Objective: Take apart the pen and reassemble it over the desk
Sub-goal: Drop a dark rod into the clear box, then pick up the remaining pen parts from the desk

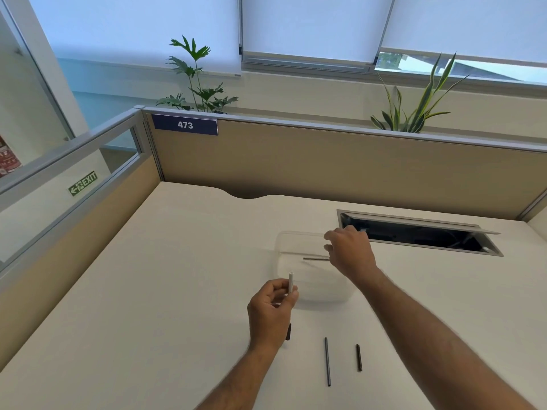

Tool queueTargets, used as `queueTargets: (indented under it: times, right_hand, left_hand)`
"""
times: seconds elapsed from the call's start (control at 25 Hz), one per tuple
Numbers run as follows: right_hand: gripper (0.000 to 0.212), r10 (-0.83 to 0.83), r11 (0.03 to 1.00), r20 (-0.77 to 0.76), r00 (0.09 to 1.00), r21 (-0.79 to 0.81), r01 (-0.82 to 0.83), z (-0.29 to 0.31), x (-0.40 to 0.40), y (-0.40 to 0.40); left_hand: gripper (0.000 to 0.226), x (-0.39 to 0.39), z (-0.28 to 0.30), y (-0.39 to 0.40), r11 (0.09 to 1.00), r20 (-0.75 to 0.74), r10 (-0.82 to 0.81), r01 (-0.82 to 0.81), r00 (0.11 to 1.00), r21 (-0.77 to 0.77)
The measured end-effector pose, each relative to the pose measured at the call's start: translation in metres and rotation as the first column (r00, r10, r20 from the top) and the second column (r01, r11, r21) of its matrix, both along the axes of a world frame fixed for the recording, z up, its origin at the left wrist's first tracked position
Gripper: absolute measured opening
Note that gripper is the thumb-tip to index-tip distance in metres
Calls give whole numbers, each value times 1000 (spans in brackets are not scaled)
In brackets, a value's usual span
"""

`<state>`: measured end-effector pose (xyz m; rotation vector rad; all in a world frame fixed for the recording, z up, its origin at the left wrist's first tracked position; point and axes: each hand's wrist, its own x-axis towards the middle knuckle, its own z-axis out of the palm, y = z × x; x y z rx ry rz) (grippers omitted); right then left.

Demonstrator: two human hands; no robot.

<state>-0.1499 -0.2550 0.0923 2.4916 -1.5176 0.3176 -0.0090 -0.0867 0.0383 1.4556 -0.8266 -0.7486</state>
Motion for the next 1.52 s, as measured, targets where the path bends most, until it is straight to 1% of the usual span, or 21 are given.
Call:
queueTargets:
  times: [0.12,0.2,0.32,0.44,0.52,0.6,0.68,0.72,0.84,1.0,1.08,1.16,1.32,1.4,1.52]
  right_hand:
    - [17,6,1000,35,999,2,-7,-2,-4,1]
    - [19,13,1000,101,995,18,-15,-2,-6,6]
    - [19,26,999,263,965,23,-33,0,-7,21]
    - [16,4,999,430,903,41,-24,1,-6,44]
    - [16,-16,996,472,882,88,-29,-2,-7,59]
    - [18,-77,982,495,866,190,-21,-8,-9,75]
    - [20,-183,946,482,857,324,20,-17,-13,91]
    - [21,-240,917,450,860,396,49,-23,-16,98]
    - [24,-374,799,274,886,580,158,-41,-23,117]
    - [40,-464,611,56,884,743,273,-54,-30,134]
    - [48,-498,502,0,867,815,289,-56,-31,139]
    - [46,-519,425,-24,854,860,282,-57,-31,143]
    - [28,-573,357,-3,819,899,253,-60,-32,145]
    - [23,-599,337,17,800,912,233,-61,-34,145]
    - [28,-614,374,67,786,902,216,-62,-34,148]
  left_hand:
    - [21,0,-1,0,1000,26,-3,3,1000,15]
    - [21,0,-1,0,1000,43,-3,2,999,20]
    - [22,-1,-1,0,1000,50,-4,2,999,26]
    - [21,-1,0,1,1000,54,-11,10,998,28]
    - [21,-1,0,1,999,57,-17,15,998,30]
    - [23,-1,0,2,999,67,-24,22,997,33]
    - [24,-1,0,4,999,73,-29,26,997,38]
    - [24,-1,0,4,999,72,-30,27,997,40]
    - [22,-1,-1,8,999,75,-31,27,997,45]
    - [22,-3,-1,12,998,93,-37,32,995,47]
    - [21,-5,-1,14,998,94,-38,34,995,50]
    - [20,-6,0,15,998,93,-43,38,995,53]
    - [18,-9,1,18,997,90,-58,54,994,55]
    - [17,-9,2,20,997,86,-60,55,994,55]
    - [17,-10,1,21,997,83,-68,64,994,53]
